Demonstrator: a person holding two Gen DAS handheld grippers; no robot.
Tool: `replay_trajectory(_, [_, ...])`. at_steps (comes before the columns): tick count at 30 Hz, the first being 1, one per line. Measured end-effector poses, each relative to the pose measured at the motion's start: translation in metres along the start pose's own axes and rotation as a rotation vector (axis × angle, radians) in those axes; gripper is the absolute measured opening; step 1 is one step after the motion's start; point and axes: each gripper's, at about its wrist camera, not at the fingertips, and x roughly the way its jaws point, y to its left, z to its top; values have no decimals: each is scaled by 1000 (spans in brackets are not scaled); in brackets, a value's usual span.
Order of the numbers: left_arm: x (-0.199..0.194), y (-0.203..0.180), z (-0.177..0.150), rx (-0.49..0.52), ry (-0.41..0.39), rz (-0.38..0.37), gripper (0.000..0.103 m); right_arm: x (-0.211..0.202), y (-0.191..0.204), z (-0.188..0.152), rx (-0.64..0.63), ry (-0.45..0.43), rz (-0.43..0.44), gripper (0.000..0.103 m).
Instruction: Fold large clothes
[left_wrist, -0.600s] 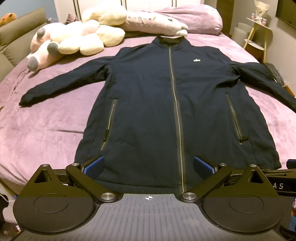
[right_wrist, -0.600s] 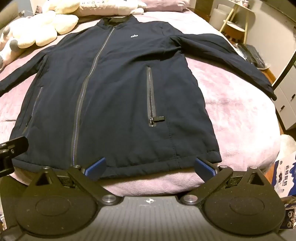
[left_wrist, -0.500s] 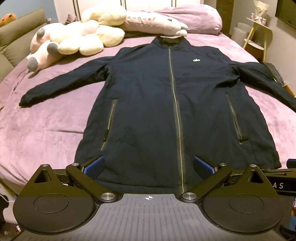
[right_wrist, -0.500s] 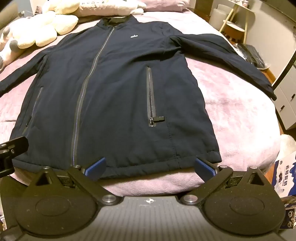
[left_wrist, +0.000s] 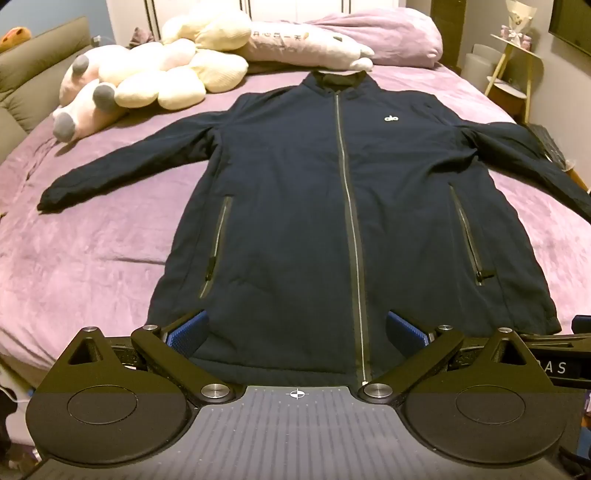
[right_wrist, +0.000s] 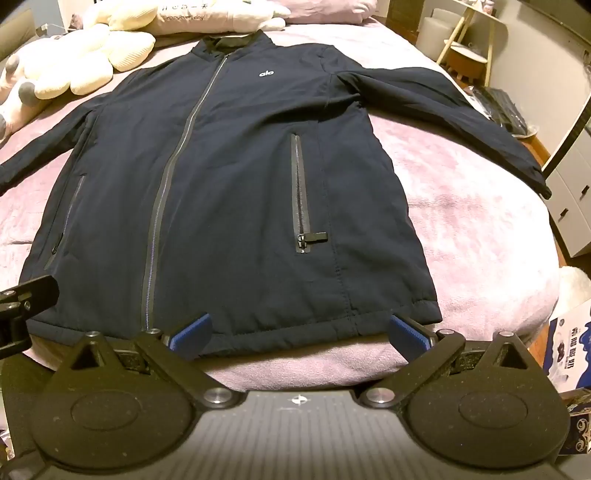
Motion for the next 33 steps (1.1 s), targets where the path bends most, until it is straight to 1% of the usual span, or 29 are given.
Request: replay_trajectory(33, [2,-1,-1,2,1,1,103,-2,-1,-1,2,-5,1,101])
